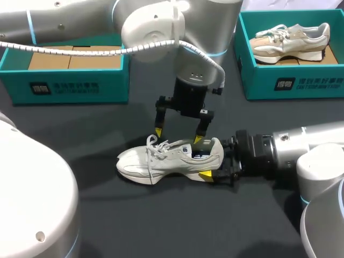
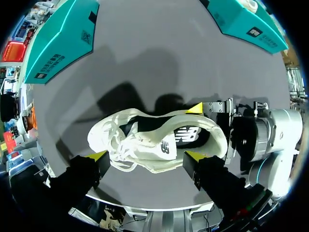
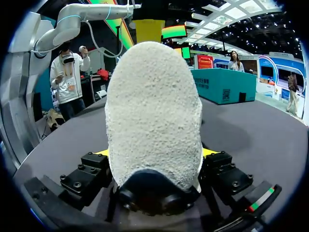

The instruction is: Take the shoe out of the shoebox, open the shoe tongue, remove and reinsert the insole, then place the shoe into the shoebox

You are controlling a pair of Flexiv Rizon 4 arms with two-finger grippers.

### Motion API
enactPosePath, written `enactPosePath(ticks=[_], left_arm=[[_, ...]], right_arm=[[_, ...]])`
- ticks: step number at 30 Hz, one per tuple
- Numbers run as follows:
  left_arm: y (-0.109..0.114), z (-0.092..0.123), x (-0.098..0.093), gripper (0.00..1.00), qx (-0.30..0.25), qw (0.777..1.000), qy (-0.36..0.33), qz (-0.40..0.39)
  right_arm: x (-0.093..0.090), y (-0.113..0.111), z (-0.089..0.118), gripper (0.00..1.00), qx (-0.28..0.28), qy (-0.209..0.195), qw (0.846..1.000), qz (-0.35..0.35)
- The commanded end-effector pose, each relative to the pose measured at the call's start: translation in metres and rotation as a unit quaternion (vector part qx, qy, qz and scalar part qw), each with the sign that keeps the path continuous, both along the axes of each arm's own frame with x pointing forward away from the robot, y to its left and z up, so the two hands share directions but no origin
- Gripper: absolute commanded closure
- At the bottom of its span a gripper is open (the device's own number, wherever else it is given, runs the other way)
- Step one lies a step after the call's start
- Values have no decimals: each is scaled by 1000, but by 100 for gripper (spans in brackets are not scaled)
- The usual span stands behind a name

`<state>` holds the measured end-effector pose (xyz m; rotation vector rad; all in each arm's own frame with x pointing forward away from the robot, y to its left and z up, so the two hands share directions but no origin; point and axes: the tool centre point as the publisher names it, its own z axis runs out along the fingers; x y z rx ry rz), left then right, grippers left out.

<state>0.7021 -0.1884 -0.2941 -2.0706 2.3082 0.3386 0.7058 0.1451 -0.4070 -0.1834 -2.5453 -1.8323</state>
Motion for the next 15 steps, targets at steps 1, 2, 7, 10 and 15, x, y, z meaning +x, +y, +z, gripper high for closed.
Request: enactPosePath(ticks=[1, 2, 7, 10, 15], left_arm=[[-6, -17, -3, 0, 8, 1000, -6, 1], [-7, -19, -3, 0, 8, 1000, -5, 0], [-14, -28, -5, 0, 21, 1000, -6, -6], [-16, -33, -7, 0, 35, 999, -6, -7], [-13, -40, -8, 0, 54, 998, 5, -8]], right_arm=[[0, 1, -1, 100, -2, 0, 1000, -1], [0, 1, -1, 100, -2, 0, 1000, -1], [0, 1, -1, 100, -2, 0, 1000, -1], [0, 1, -1, 100, -2, 0, 1000, -1], [0, 1, -1, 100, -2, 0, 1000, -1]])
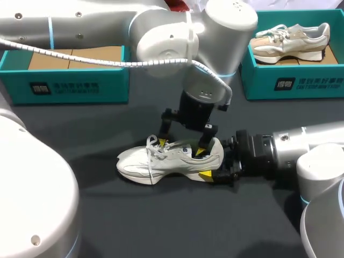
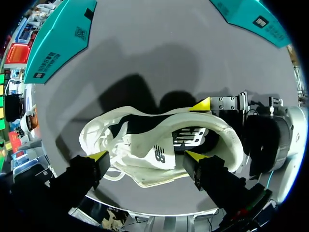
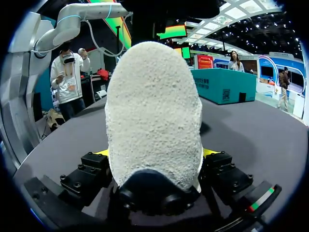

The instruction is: Take the shoe out of the shoebox, open the shoe tongue, remove and reinsert the insole, then place the shoe into the shoebox

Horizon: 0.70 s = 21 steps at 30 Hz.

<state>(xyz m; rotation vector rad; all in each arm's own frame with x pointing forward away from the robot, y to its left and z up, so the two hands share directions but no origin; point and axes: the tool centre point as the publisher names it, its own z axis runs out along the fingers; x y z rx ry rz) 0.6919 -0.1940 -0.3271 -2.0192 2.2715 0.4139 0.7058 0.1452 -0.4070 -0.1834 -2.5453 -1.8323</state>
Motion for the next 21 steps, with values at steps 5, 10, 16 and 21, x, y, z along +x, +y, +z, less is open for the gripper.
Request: enactPosePath(ticks=[5, 10, 16, 21], left_arm=[[-2, -13, 1, 0, 34, 999, 10, 2], [2, -20, 3, 0, 58, 998, 16, 5], [5, -25, 2, 0, 87, 996, 22, 3], [12, -23, 1, 0, 107, 994, 24, 7]], right_arm=[[0, 1, -1, 100, -2, 0, 1000, -1], [0, 1, -1, 100, -2, 0, 1000, -1], [0, 1, -1, 100, -2, 0, 1000, -1], [0, 1, -1, 100, -2, 0, 1000, -1]])
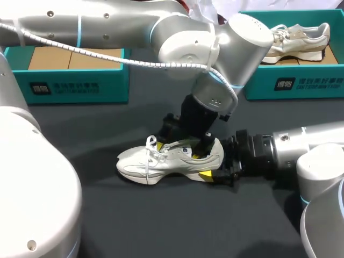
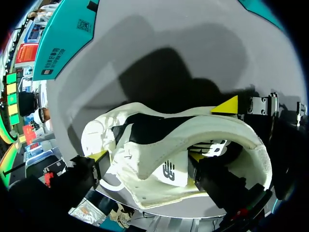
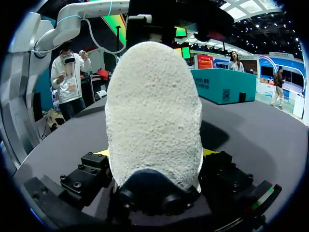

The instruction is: Take the shoe out of the shoebox, open the shoe tongue, remove and reinsert the insole, then place the shoe into the shoebox

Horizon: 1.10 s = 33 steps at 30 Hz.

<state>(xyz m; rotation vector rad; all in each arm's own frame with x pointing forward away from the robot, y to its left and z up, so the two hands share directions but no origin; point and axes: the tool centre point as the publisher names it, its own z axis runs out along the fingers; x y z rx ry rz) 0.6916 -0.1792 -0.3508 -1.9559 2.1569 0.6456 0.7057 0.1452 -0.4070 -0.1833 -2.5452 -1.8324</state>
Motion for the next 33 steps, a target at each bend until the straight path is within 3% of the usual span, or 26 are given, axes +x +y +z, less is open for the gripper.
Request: enactPosePath(ticks=[1, 7, 13, 21, 30, 33], left_arm=[[-1, 1, 1, 0, 18, 1000, 3, 1], [7, 5, 0, 1, 22, 1000, 4, 10], [11, 10, -2, 32, 22, 1000, 1, 14], [13, 17, -2, 40, 20, 1000, -5, 19], [5, 30, 1, 43, 15, 1000, -17, 17], [1, 31, 3, 50, 15, 1000, -16, 15]], right_arm=[[0, 1, -1, 100, -2, 0, 1000, -1], [0, 1, -1, 100, -2, 0, 1000, -1], [0, 1, -1, 100, -2, 0, 1000, -1], [0, 1, -1, 100, -2, 0, 1000, -1], [0, 1, -1, 100, -2, 0, 1000, -1], [0, 1, -1, 100, -2, 0, 1000, -1]])
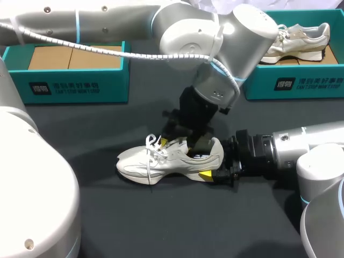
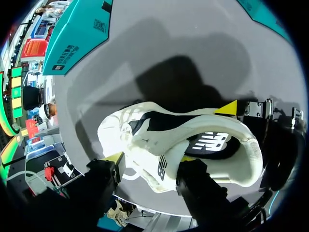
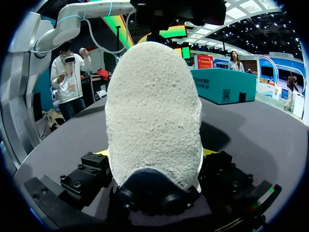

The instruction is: Take the shoe out of the shoebox, open the shoe tongue, remove and reinsert the insole, then place the shoe into the shoebox

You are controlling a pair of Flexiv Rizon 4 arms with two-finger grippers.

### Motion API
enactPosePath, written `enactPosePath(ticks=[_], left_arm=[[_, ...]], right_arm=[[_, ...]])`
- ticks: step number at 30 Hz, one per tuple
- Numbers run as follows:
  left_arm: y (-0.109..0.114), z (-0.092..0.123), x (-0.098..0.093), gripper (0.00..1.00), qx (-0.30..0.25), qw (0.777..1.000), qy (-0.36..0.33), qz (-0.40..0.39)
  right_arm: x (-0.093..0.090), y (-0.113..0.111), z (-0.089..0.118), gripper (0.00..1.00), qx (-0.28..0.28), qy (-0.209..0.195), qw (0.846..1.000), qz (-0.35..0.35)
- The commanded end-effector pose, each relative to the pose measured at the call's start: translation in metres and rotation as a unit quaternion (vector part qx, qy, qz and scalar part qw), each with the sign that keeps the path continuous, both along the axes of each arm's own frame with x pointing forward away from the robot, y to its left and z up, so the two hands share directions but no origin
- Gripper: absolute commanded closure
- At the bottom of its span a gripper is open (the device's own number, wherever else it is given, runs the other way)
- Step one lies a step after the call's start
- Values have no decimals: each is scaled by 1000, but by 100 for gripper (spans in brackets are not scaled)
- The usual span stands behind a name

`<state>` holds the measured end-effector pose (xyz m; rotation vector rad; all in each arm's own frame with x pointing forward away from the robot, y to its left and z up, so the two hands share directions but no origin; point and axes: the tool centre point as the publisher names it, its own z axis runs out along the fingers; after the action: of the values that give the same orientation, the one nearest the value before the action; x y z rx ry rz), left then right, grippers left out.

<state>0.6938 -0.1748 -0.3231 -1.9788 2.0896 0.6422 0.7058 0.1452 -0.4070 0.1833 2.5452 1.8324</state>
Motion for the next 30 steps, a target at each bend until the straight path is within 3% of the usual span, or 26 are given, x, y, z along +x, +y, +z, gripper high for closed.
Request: enactPosePath(ticks=[1, 9, 18, 30], left_arm=[[-5, 4, 2, 51, 0, 1000, 2, -4], [-15, 3, 5, 67, 1, 1000, 11, -8], [-10, 13, 5, 100, -12, 1000, 7, -4], [30, 35, -5, 100, -96, 994, -31, 44]], right_arm=[[0, 1, -1, 100, -2, 0, 1000, -1], [0, 1, -1, 100, -2, 0, 1000, -1], [0, 1, -1, 100, -2, 0, 1000, -1], [0, 1, -1, 100, -2, 0, 1000, -1]])
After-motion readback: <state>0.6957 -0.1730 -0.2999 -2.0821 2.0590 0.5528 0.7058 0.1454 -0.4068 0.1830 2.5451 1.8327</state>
